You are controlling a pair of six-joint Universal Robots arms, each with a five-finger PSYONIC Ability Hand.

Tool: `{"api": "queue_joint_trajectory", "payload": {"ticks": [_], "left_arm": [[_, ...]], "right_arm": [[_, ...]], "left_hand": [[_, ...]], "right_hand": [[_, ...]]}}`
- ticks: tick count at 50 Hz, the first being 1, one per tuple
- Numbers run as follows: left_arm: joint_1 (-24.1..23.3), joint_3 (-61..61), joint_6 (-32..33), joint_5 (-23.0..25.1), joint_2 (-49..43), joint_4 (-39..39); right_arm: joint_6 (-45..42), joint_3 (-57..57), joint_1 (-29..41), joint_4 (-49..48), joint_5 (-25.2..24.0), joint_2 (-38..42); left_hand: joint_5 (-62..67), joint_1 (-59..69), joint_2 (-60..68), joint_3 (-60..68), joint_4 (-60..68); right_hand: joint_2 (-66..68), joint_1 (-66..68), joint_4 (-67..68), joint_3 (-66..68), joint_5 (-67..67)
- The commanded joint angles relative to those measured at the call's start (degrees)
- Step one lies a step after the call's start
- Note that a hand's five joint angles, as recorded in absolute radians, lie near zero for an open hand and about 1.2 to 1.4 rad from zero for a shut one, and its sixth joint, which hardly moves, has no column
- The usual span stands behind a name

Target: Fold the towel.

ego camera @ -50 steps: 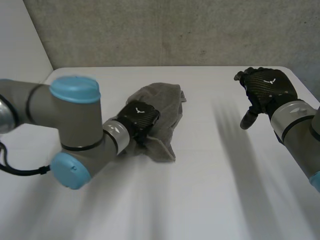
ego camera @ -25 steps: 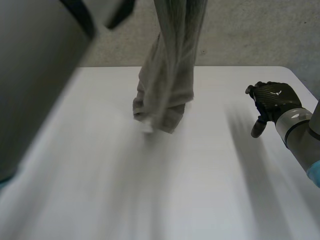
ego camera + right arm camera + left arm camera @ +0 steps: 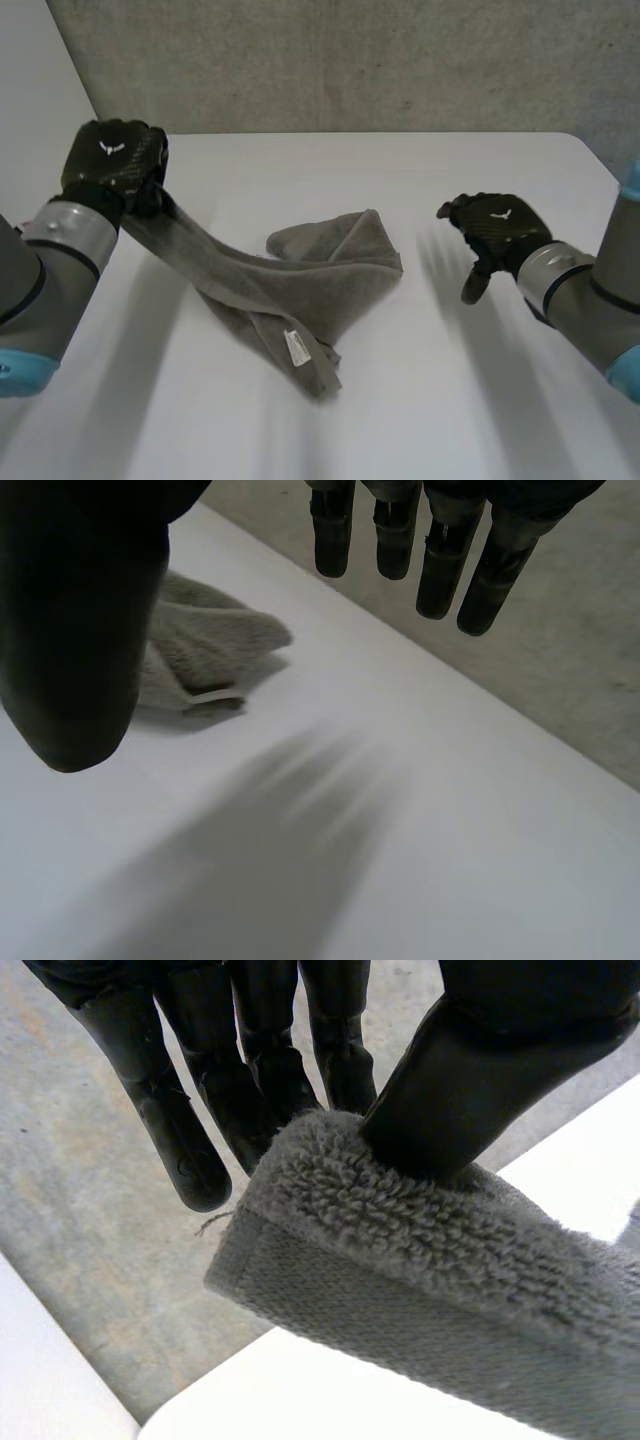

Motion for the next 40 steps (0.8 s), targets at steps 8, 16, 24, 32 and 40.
{"api": "queue_joint_trajectory", "payload": {"ticks": [8, 16, 24, 32, 40], "left_arm": [[-0.1, -8.4, -0.6, 2.8, -1.6, 11.7], [0.2, -9.8, -0.8, 3.1, -5.6, 14.4], [1.0, -10.1, -0.8, 3.1, -5.9, 14.3], [1.6, -11.0, -0.7, 3.2, -5.9, 14.3], [2.0, -10.2, -0.5, 3.2, -7.4, 14.1]], "right_arm": [[-2.2, 0.0, 4.4, -1.1, 0.1, 4.2], [-2.0, -4.1, 4.8, -5.9, 0.4, 8.5], [-0.6, -13.3, 5.9, -5.7, 0.4, 17.3], [0.9, -21.0, 8.7, -4.4, 0.5, 24.6], [0.8, -26.1, 11.1, -0.4, 0.2, 29.4]], "left_hand": [[-7.8, -7.3, -10.4, -10.2, -10.9], [-7.8, -7.3, -10.4, -10.2, -10.9], [-8.0, -7.5, -10.6, -10.3, -11.1], [-7.8, -7.3, -10.4, -10.2, -10.9], [-4.9, -4.5, -7.6, -7.3, -8.0]], "right_hand": [[-4.4, -2.8, -4.9, -3.8, -3.4], [4.2, 5.8, 3.7, 4.9, 5.3], [15.2, 16.8, 14.7, 15.8, 16.2], [17.4, 19.0, 16.9, 18.0, 18.4], [25.0, 26.7, 24.5, 25.7, 26.1]]}}
